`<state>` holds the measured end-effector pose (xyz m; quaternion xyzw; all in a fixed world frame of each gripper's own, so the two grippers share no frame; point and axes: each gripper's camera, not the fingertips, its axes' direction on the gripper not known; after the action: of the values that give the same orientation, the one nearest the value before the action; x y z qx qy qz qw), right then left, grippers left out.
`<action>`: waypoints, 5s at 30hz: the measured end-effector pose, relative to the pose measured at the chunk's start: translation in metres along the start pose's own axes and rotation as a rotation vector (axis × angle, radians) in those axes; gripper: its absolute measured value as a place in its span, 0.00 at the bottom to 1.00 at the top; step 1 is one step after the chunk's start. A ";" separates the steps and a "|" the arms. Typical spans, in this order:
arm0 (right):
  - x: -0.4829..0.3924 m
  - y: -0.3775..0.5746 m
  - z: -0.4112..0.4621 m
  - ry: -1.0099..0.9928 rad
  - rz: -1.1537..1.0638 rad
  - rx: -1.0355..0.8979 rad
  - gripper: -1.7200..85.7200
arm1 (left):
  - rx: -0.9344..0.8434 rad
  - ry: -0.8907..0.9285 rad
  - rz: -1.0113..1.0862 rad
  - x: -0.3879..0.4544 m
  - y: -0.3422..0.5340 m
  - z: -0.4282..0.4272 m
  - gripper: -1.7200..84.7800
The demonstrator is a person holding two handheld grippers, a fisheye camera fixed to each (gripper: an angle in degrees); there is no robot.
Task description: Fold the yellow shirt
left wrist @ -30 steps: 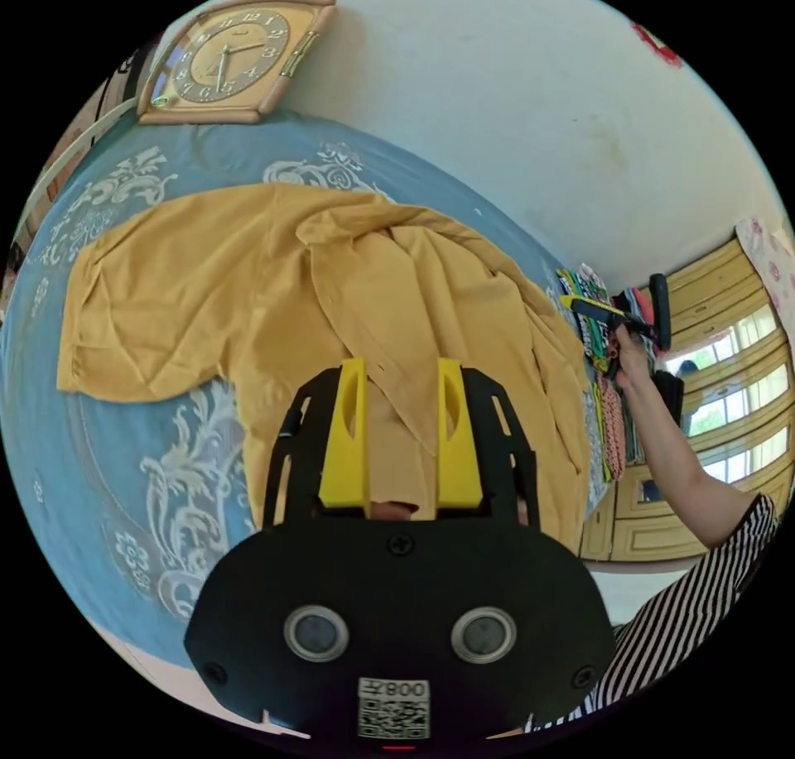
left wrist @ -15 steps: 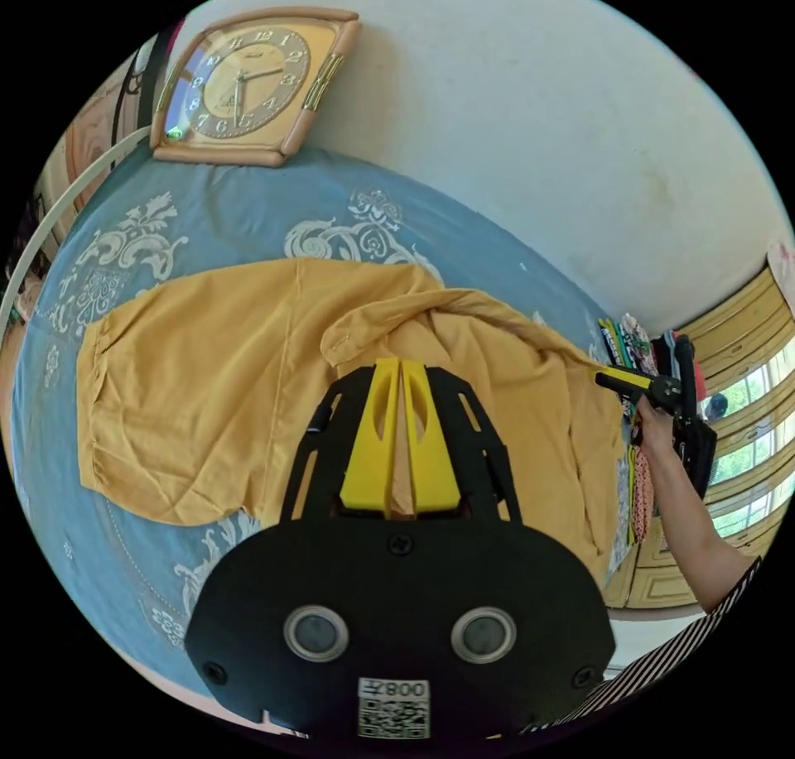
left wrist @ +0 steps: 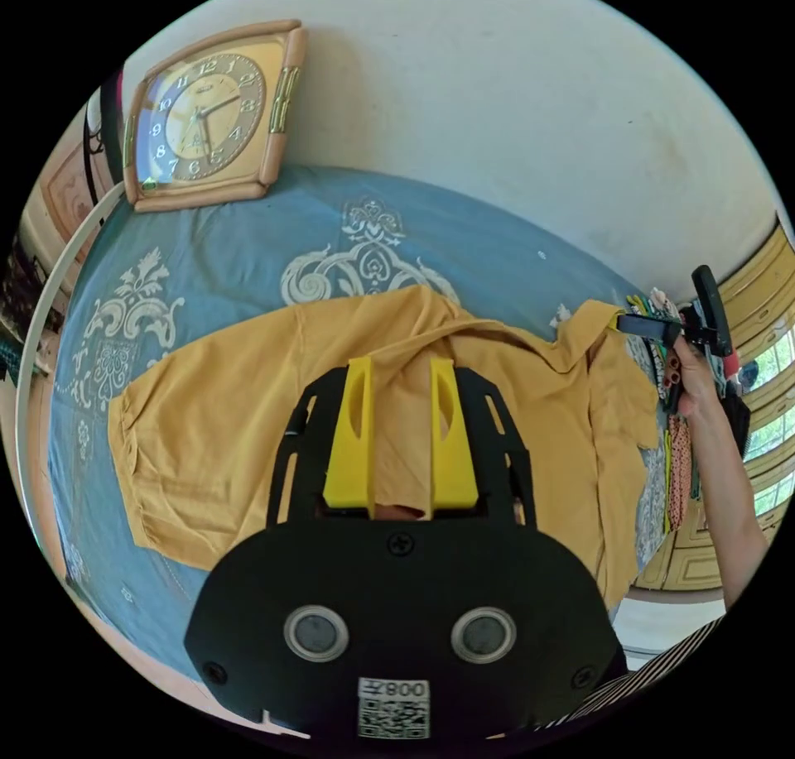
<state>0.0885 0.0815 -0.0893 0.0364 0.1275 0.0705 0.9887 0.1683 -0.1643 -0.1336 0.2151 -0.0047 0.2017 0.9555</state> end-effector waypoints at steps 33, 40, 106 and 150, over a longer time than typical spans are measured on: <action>0.054 0.069 0.037 0.060 -0.017 0.006 0.06 | -0.055 -0.016 -0.093 -0.015 -0.040 0.013 0.08; 0.037 0.077 0.027 0.185 -0.055 0.061 0.06 | 0.035 0.040 -0.035 0.007 -0.050 -0.003 0.03; -0.083 0.083 0.045 0.451 -0.379 0.076 0.08 | -0.027 0.048 0.603 0.359 -0.101 0.087 0.08; 0.143 0.229 -0.089 0.423 0.169 -0.047 0.05 | 0.012 -0.193 -0.199 0.047 0.172 -0.046 0.08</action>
<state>0.1727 0.3332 -0.1897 0.0081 0.3267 0.1620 0.9311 0.1411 0.0146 -0.1007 0.2385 -0.0742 0.0844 0.9646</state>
